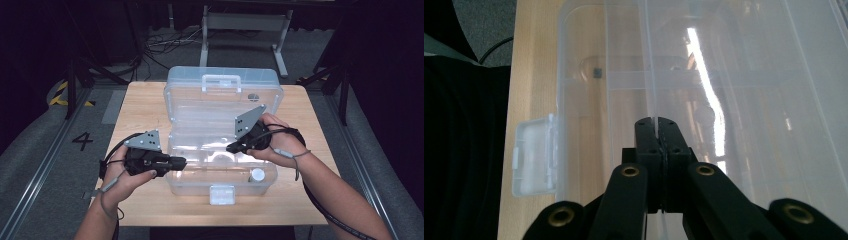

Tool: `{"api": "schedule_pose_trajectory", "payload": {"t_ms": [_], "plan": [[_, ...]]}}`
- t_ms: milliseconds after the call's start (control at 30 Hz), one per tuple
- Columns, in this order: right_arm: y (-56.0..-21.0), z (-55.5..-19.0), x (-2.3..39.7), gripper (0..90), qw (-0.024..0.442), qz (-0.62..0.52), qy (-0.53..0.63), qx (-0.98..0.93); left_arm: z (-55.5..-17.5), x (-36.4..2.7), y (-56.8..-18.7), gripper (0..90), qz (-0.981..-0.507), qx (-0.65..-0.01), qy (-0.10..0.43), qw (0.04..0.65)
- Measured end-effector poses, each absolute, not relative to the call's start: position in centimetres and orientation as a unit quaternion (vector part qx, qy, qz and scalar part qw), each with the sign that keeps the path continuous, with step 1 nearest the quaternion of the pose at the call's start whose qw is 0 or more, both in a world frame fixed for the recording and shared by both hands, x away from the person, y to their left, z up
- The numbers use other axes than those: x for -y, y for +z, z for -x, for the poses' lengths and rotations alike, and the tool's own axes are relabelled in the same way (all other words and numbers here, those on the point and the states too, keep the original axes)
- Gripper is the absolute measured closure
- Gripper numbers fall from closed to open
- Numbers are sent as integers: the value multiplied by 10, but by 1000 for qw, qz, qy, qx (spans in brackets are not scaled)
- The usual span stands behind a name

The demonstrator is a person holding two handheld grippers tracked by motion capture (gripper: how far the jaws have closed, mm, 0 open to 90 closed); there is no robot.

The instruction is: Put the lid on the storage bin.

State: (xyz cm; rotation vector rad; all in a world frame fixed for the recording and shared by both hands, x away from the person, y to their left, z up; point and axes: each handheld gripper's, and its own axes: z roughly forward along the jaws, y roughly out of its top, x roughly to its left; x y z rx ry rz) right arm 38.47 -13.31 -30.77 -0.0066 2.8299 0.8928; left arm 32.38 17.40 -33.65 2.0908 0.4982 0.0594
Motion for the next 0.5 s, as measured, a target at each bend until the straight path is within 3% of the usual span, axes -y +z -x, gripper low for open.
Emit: {"api": "schedule_pose_trajectory", "payload": {"t_ms": [500], "plan": [[-312,-376,133,900,89,-1,299,-950,-331,-191,-321,826,-822,-263,73,500]]}}
